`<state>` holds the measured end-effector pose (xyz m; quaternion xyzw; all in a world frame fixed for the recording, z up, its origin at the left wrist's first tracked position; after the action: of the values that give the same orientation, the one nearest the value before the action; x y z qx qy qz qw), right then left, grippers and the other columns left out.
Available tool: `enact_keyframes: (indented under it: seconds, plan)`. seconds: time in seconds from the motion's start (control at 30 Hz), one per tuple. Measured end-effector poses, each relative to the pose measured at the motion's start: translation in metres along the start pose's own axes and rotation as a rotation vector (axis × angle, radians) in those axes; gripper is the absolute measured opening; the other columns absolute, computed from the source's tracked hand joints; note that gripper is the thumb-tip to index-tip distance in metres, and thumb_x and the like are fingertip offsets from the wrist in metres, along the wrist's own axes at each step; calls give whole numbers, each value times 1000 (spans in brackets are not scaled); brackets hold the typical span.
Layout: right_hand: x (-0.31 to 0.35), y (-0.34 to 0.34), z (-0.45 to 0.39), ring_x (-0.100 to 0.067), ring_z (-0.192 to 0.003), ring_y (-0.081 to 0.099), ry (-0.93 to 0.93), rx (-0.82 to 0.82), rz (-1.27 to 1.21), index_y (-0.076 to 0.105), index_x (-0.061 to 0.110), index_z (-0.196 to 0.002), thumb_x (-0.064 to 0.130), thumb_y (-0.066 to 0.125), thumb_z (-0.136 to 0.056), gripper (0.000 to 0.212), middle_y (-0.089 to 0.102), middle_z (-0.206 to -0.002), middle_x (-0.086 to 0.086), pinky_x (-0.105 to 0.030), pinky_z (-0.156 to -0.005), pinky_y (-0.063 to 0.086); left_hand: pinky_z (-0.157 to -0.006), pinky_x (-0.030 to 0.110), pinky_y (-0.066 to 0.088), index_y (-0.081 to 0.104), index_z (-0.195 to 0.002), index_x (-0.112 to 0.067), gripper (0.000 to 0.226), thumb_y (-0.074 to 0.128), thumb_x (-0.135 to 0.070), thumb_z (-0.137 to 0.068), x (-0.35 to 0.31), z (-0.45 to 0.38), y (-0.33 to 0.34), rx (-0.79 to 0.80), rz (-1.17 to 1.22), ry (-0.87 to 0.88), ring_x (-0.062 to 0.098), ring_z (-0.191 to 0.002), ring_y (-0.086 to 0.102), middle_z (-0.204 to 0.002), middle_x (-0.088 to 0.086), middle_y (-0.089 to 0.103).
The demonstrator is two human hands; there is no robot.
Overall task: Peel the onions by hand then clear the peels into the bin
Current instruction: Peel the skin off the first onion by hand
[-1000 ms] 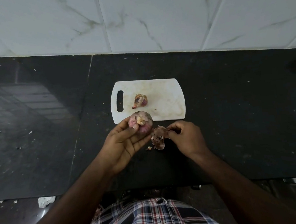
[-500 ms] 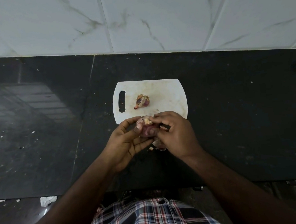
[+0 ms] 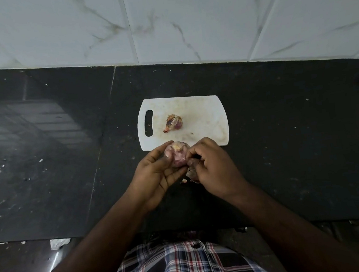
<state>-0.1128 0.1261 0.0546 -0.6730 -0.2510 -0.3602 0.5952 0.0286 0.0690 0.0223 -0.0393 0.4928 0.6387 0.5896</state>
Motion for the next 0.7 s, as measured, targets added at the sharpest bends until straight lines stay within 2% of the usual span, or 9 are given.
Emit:
enact_keyframes:
  seconds: [0.07,0.17,0.3,0.37,0.43,0.5,0.57,0.63,0.7]
  plan:
    - [-8,2,4,-8,-86,55,5,31,44,64,13,-90,4,63,-90,9,52,-96,4,-16,-73,45,-76,36,64,55,-135,-3,46,56,-15,-91,-5,-2,-2,-25,32,5,34,-95,75,-120,27,69]
    - [-25,-2,6,-8,-86,52,82,38,141,64,15,-92,8,62,-92,8,56,-95,4,-14,-70,37,-84,44,62,53,-137,-3,39,49,-15,-100,-9,-3,-8,-33,23,-19,40,-103,72,-122,28,68]
    - [-41,-9,5,-6,-81,56,215,62,184,66,19,-92,13,63,-94,7,63,-90,7,-18,-65,39,-83,46,62,55,-136,-6,35,46,-14,-103,-8,-2,-11,-35,32,-41,40,-102,72,-121,27,68]
    - [-44,-9,6,-6,-85,61,252,118,186,70,23,-95,16,69,-91,8,67,-93,8,-21,-70,43,-83,45,62,57,-135,-9,35,46,-12,-102,-8,-1,-12,-29,30,-42,38,-103,72,-123,24,69]
    - [-41,-10,5,-8,-99,62,236,129,150,72,26,-112,21,75,-86,26,68,-107,7,-20,-81,45,-82,43,62,61,-133,-12,35,49,-7,-100,-9,0,-13,-21,-2,-33,37,-103,72,-124,20,69]
    - [-30,-13,1,-5,-108,60,215,93,10,64,27,-129,29,79,-82,50,63,-120,7,-12,-86,43,-78,41,63,63,-130,-13,35,52,-4,-98,-8,0,-11,-11,-57,-25,35,-98,74,-122,18,71]
    - [-15,-10,-2,-2,-113,60,225,123,-192,52,30,-142,37,81,-80,69,59,-131,11,-14,-91,48,-76,40,63,64,-128,-12,33,53,-4,-97,-7,1,-7,9,-105,-28,34,-94,75,-119,20,71]
    - [-4,-3,-5,-3,-118,59,201,154,-243,47,31,-146,36,82,-79,75,58,-136,11,-25,-99,52,-79,41,63,64,-128,-12,33,51,-3,-99,-6,1,-3,33,-151,-30,32,-93,74,-118,20,72]
    - [0,0,-5,-3,-117,60,170,103,-200,54,27,-141,24,83,-79,68,62,-131,10,-31,-102,52,-82,44,62,65,-127,-13,32,48,-5,-101,-6,2,-1,33,-196,-17,33,-94,74,-117,20,72]
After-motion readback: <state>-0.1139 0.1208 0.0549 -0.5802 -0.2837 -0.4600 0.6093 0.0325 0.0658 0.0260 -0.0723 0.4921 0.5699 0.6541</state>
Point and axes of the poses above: each hand's wrist, its own z-axis away from the middle knuckle, its own y-axis out of the palm, x = y × z, the point moved 4 cm from there along -z, towards the middle knuckle
